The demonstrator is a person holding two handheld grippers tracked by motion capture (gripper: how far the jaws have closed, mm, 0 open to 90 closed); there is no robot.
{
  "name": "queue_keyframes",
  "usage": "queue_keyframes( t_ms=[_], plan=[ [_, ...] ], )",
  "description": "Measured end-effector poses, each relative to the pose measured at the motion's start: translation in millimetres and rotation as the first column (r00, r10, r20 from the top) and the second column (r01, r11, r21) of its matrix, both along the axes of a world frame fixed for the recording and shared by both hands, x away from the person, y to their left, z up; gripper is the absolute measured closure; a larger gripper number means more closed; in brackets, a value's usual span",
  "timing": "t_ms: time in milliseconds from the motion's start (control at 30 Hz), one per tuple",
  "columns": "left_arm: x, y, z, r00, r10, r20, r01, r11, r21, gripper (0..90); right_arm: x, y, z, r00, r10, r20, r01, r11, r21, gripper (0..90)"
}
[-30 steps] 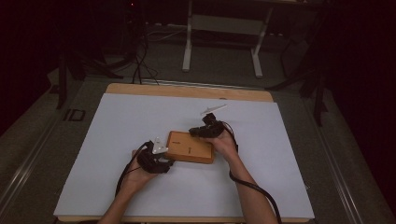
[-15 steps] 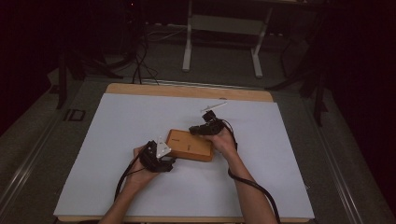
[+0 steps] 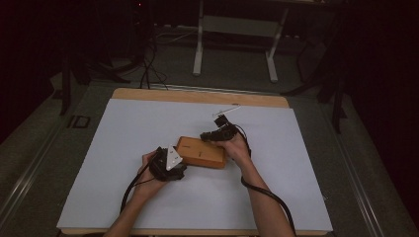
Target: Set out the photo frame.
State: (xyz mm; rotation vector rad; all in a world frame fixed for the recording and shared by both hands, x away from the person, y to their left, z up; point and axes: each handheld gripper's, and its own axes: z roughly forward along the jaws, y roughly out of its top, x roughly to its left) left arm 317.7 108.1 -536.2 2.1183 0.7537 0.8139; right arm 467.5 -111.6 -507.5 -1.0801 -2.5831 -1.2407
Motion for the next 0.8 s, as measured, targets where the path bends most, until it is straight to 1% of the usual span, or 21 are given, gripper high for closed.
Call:
queue_keyframes(
  t_ms=[33, 67, 100, 200, 233, 333, 400, 433, 467, 500, 600, 633, 667, 700, 733, 767, 800],
  plan=[
    [-0.6, -0.8, 0.5, 0.9999, -0.001, 0.01, 0.001, 1.0, 0.004, 28.3, 0.1, 1.2, 1.2, 1.0, -0.001, 0.003, 0.001, 1.0, -0.013, 84.3],
    [-0.6, -0.8, 0.5, 0.9999, -0.001, 0.01, 0.001, 1.0, 0.004, 28.5, 0.1, 1.2, 1.2, 1.0, -0.001, 0.003, 0.001, 1.0, -0.013, 84.3],
    [-0.9, -1.9, 0.6, 0.9997, -0.004, 0.024, 0.004, 1.0, 0.009, 28.6, 0.3, 1.8, 2.0, 1.0, -0.001, 0.005, 0.001, 1.0, -0.022, 84.3],
    [-0.8, -2.6, 0.9, 0.9996, -0.003, 0.028, 0.003, 0.9999, 0.01, 28.8, 0.9, 2.3, 2.5, 1.0, -0.005, 0.002, 0.005, 1.0, -0.026, 84.1],
    [-0.9, -2.7, 1.0, 0.9995, -0.003, 0.031, 0.003, 0.9999, 0.009, 29.8, 0.4, 3.0, 3.5, 0.9999, -0.004, 0.01, 0.005, 0.999, -0.039, 83.7],
    [-1.1, -3.0, 1.0, 0.9994, -0.005, 0.035, 0.005, 0.9999, 0.009, 30.6, -0.3, 3.6, 4.2, 0.9998, -0.004, 0.019, 0.005, 0.999, -0.052, 83.2],
    [-1.3, -3.5, 1.2, 0.9994, -0.007, 0.035, 0.006, 0.9999, 0.009, 31.6, -1.6, 5.4, 4.3, 0.9994, 0.002, 0.035, 0.001, 0.996, -0.087, 82.2],
    [-1.1, -3.4, 1.7, 0.9995, -0.007, 0.03, 0.007, 1.0, -0.001, 32.0, -2.3, 6.4, 3.6, 0.9993, 0.007, 0.037, -0.003, 0.995, -0.1, 82.0],
    [-1.0, -3.1, 2.9, 0.9997, -0.007, 0.025, 0.007, 1.0, -0.005, 32.0, -2.3, 6.4, 3.6, 0.9993, 0.007, 0.037, -0.003, 0.995, -0.1, 82.0],
    [-1.2, -3.7, 3.1, 0.9995, -0.004, 0.032, 0.004, 1.0, 0.005, 32.9, -3.1, 7.2, 2.9, 0.999, 0.009, 0.044, -0.004, 0.993, -0.118, 81.9],
    [-1.4, -4.1, 3.0, 0.9994, -0.006, 0.033, 0.006, 1.0, 0.004, 33.5, -3.0, 6.8, 3.1, 0.9989, 0.006, 0.047, 0.0, 0.992, -0.123, 81.6],
    [-1.5, -4.4, 3.5, 0.9992, -0.008, 0.038, 0.008, 1.0, -0.001, 34.5, -3.1, 6.1, 4.0, 0.9987, 0.006, 0.05, 0.001, 0.992, -0.129, 77.1],
    [-1.5, -4.4, 3.5, 0.9992, -0.008, 0.038, 0.008, 1.0, -0.001, 34.9, -3.1, 6.1, 4.0, 0.9987, 0.006, 0.05, 0.001, 0.992, -0.129, 77.1],
    [-1.4, -4.3, 3.9, 0.9992, -0.011, 0.039, 0.011, 0.9999, -0.003, 35.5, -3.8, 5.3, 6.0, 0.9983, 0.005, 0.057, 0.002, 0.991, -0.134, 73.3],
    [-1.4, -4.2, 4.4, 0.9992, -0.014, 0.038, 0.014, 0.9999, -0.006, 35.5, -3.8, 5.3, 6.0, 0.9983, 0.005, 0.057, 0.002, 0.991, -0.134, 73.3],
    [-1.4, -4.3, 4.8, 0.9992, -0.016, 0.037, 0.016, 0.9998, -0.01, 36.4, -6.1, 4.8, 9.4, 0.9973, 0.01, 0.073, 0.001, 0.989, -0.147, 70.2],
    [-1.4, -4.5, 5.0, 0.9992, -0.017, 0.038, 0.017, 0.9998, -0.014, 36.9, -7.1, 5.1, 10.4, 0.9967, 0.017, 0.08, -0.005, 0.988, -0.156, 68.8]
  ],
)
